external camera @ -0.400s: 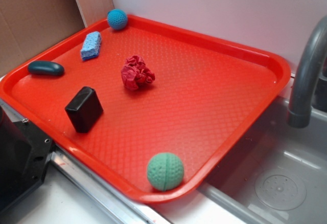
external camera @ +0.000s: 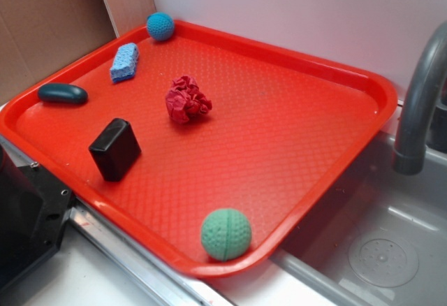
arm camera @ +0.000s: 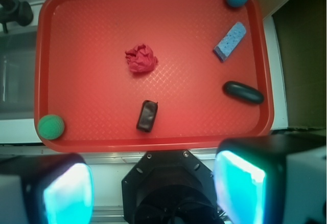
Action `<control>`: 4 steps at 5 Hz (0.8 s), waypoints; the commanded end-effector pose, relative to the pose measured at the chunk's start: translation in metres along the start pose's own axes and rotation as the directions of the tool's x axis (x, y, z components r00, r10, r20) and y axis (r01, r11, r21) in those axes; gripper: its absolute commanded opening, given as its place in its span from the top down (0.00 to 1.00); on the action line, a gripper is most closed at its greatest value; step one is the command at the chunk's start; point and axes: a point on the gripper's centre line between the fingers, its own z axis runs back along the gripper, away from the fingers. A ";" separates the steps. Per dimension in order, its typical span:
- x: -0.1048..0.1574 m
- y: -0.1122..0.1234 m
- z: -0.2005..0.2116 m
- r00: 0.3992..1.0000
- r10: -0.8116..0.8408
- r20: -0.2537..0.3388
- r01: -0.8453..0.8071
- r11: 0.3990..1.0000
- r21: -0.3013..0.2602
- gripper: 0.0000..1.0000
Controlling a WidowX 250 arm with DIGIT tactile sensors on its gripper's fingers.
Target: Grab the black box.
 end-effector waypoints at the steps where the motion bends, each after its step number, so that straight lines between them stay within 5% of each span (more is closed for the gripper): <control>1: 0.013 -0.021 -0.087 0.961 0.276 -0.004 -0.275 0.955 -0.116 0.00; 2: 0.018 -0.025 -0.124 0.943 0.331 -0.024 -0.332 0.939 -0.088 0.00; 4: -0.003 -0.009 -0.177 0.947 0.284 -0.150 -0.276 0.959 0.069 0.00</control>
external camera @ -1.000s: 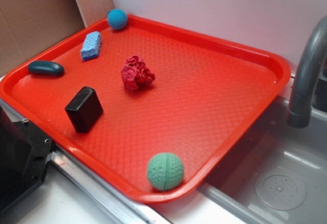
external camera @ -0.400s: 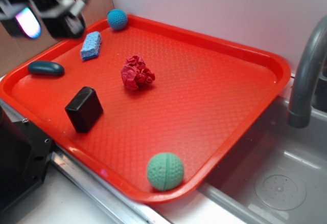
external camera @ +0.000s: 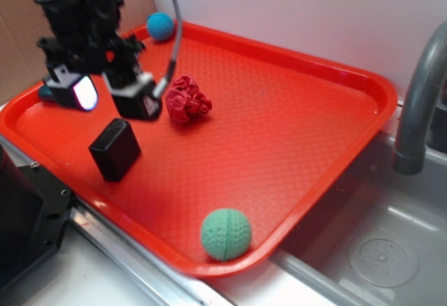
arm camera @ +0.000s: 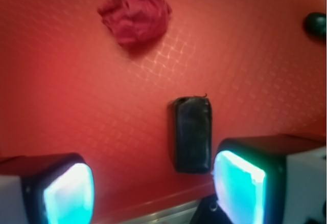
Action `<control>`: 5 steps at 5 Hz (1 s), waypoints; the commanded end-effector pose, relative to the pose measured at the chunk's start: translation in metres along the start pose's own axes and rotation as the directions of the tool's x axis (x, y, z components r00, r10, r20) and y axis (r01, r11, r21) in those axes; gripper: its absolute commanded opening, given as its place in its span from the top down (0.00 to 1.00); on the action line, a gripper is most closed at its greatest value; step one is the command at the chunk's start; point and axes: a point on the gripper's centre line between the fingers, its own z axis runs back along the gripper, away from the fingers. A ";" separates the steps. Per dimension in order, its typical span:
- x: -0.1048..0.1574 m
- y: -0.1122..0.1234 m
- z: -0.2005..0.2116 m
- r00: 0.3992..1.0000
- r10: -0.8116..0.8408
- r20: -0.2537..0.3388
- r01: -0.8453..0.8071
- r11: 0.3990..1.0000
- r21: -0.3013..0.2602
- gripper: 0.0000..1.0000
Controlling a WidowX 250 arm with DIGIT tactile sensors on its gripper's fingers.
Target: Grab the black box.
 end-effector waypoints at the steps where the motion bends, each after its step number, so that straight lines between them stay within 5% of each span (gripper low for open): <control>1: -0.011 0.026 -0.025 0.999 -0.035 -0.036 0.039 0.994 0.102 0.00; 3: -0.004 0.033 -0.010 0.991 -0.120 0.059 0.111 0.985 0.135 0.00; 5: 0.013 0.029 -0.047 0.982 -0.178 0.066 0.172 0.981 0.092 0.00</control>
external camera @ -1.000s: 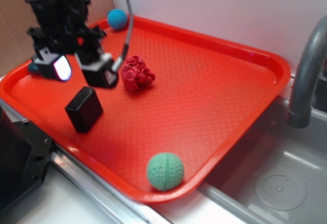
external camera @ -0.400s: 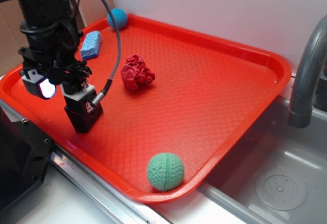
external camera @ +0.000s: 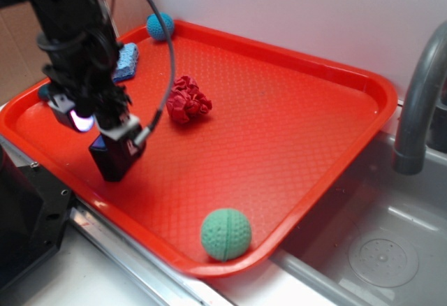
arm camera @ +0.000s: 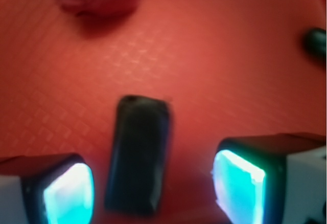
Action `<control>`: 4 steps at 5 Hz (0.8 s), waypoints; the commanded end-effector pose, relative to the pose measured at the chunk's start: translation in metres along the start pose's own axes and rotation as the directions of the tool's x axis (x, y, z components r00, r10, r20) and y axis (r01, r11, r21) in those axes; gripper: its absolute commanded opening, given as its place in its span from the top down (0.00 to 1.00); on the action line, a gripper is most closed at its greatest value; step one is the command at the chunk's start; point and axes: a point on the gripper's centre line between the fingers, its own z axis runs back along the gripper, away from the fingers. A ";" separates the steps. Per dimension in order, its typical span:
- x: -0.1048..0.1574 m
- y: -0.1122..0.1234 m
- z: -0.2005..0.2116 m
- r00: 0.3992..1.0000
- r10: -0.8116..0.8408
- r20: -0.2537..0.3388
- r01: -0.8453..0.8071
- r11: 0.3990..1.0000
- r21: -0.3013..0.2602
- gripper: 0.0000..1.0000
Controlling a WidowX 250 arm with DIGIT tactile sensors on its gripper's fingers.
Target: Grab the black box.
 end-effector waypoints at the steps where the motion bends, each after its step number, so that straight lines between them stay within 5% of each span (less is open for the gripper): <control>1: 0.007 -0.008 -0.022 1.000 -0.005 -0.008 0.005 1.000 -0.014 1.00; 2: 0.007 -0.011 -0.005 1.000 -0.007 -0.009 0.007 0.999 -0.032 1.00; 4: 0.039 0.003 0.087 0.986 -0.085 0.143 0.069 0.992 0.109 1.00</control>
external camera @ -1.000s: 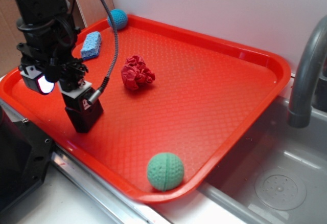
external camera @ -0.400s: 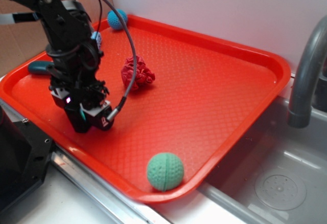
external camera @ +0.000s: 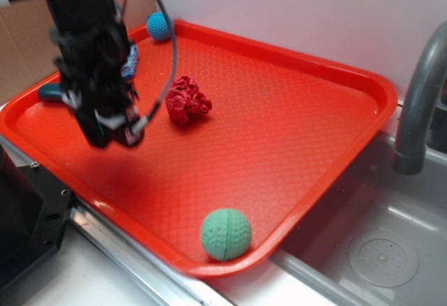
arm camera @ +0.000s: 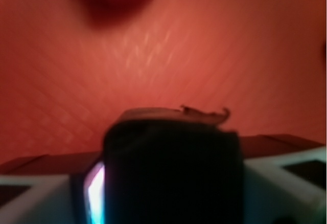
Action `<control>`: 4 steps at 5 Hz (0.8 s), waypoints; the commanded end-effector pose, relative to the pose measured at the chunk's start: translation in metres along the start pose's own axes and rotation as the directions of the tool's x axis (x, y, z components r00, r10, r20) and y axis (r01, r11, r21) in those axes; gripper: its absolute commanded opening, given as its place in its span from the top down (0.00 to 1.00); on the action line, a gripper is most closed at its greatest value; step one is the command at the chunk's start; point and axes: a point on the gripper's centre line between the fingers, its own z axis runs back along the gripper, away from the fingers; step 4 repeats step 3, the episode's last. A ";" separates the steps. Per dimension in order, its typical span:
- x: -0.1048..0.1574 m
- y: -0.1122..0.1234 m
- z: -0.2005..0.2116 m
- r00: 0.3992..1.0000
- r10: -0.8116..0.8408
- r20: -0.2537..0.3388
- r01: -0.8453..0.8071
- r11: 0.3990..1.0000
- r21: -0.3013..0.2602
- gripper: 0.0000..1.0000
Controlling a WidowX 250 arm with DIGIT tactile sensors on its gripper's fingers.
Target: Grab the black box.
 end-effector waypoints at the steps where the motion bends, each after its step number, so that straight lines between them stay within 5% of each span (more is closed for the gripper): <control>1: 0.044 0.031 0.101 0.993 -0.050 0.106 0.048 0.999 0.023 1.00; 2: 0.044 0.045 0.150 0.995 -0.052 0.086 0.053 0.999 -0.010 1.00; 4: 0.045 0.044 0.143 0.992 -0.095 0.083 0.100 0.993 -0.056 1.00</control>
